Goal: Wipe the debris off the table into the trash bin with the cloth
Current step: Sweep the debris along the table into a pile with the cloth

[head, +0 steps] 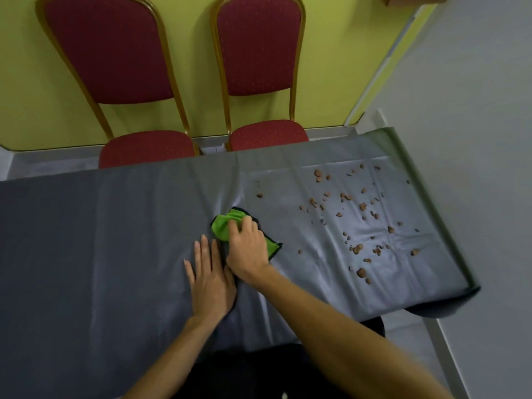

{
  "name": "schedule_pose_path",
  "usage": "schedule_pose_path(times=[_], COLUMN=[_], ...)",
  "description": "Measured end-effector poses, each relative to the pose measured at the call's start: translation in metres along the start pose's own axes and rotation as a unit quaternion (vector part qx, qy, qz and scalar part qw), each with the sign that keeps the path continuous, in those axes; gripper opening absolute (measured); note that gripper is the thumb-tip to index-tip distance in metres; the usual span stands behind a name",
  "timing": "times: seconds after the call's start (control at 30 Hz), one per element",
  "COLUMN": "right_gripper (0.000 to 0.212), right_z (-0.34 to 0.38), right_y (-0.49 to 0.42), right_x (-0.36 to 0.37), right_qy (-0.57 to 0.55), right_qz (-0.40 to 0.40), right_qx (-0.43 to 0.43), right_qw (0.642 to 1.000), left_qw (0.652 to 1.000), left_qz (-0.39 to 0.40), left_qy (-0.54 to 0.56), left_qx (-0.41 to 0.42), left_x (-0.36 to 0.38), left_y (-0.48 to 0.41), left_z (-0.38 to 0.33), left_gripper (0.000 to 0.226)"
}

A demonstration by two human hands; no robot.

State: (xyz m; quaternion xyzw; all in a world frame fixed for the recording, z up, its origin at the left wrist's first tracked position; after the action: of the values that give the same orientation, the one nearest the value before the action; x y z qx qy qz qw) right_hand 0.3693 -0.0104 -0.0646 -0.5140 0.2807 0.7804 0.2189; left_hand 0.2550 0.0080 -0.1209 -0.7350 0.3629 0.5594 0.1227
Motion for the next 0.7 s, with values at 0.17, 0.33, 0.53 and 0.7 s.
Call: schedule_pose_path(times=[0.17, 0.33, 0.53, 0.7], right_gripper=[0.046, 0.032, 0.029, 0.035], right_z=[0.039, 0.031, -0.033, -0.094], right_y=[-0.05, -0.096, -0.122, -0.128], right_x=[-0.018, -0.026, -0.042, -0.07], right_qy=[-0.038, 0.005, 0.017, -0.028], right_qz=[0.02, 0.006, -0.051, -0.048], right_qx=[-0.078, -0.074, 0.006, 0.122], right_qw=[0.996, 0.997, 0.999, 0.991], left_qw=[0.999, 0.997, 0.997, 0.994], left_qz=[0.014, 0.024, 0.056, 0.073], left_qy=[-0.045, -0.07, -0.042, 0.013], left_qx=[0.01, 0.019, -0.029, -0.085], left_x=[0.001, -0.003, -0.003, -0.016], left_y=[0.002, 0.001, 0.0, -0.017], left_z=[-0.002, -0.003, -0.009, -0.045], left_gripper=[0.064, 0.065, 0.066, 0.079])
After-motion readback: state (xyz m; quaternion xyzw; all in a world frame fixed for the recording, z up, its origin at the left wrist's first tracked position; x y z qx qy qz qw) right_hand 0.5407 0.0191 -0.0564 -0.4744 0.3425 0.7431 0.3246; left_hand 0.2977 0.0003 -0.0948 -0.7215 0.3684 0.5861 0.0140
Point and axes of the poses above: each hand's wrist, its own y-axis away from the middle knuckle, its own x-axis out of the palm, z = x × y, the point moved 4 cm from there along -y, towards the middle knuckle, and after that the axes turned 4 degrees about x, right-handed, at the moved point
